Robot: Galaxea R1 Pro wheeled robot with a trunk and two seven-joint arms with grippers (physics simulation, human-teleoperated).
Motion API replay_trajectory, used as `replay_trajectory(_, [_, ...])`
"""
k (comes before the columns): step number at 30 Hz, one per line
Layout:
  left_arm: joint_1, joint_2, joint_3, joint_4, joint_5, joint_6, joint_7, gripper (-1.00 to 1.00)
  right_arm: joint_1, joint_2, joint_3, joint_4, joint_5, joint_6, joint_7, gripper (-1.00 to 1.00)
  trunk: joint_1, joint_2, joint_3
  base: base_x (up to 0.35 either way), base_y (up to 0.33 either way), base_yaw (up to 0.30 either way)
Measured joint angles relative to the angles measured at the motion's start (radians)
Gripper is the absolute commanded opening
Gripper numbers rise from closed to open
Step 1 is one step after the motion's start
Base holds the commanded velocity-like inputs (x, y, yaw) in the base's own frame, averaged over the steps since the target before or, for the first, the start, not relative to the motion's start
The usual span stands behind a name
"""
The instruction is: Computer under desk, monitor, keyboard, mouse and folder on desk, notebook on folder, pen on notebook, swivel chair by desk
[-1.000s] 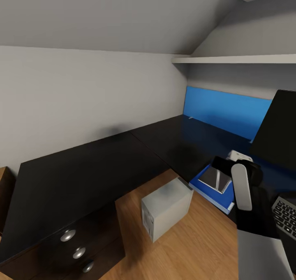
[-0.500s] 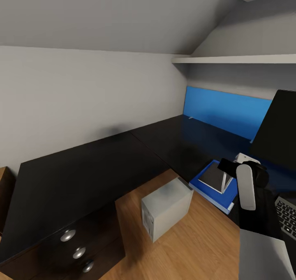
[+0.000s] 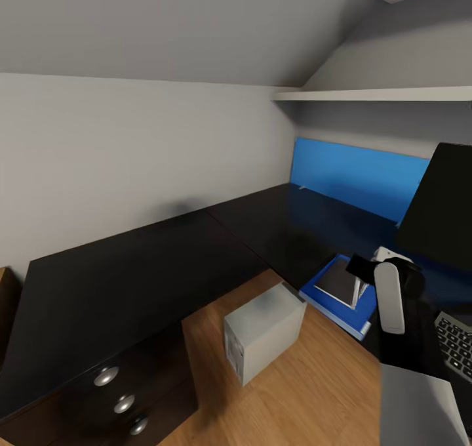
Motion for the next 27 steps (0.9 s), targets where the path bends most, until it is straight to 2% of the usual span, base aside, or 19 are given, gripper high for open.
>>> replay_trajectory(6, [0.000,0.000,0.000,0.001,0.000,0.000,0.000,1.00,-0.009,0.000,-0.001,0.040,-0.003,-0.009,-0.062,-1.00,0.000,0.000,0.000,0.000,0.000,-0.109])
replay_trajectory(11, [0.000,0.000,0.000,0.003,0.000,0.000,0.002,1.00,-0.014,0.000,-0.004,0.057,-0.005,-0.025,-0.087,-1.00,0.000,0.000,0.000,0.000,0.000,-0.032])
replay_trajectory(19, [0.000,0.000,0.000,0.009,-0.002,-0.001,0.003,1.00,-0.018,0.001,-0.060,0.070,-0.006,-0.032,-0.097,-1.00,0.000,0.000,0.000,0.012,0.000,-0.008])
replay_trajectory(27, [0.001,0.000,0.000,0.011,-0.002,-0.019,0.002,1.00,-0.020,0.001,-0.078,0.072,-0.007,-0.034,-0.099,-1.00,-0.001,0.000,0.000,0.244,0.000,-0.001])
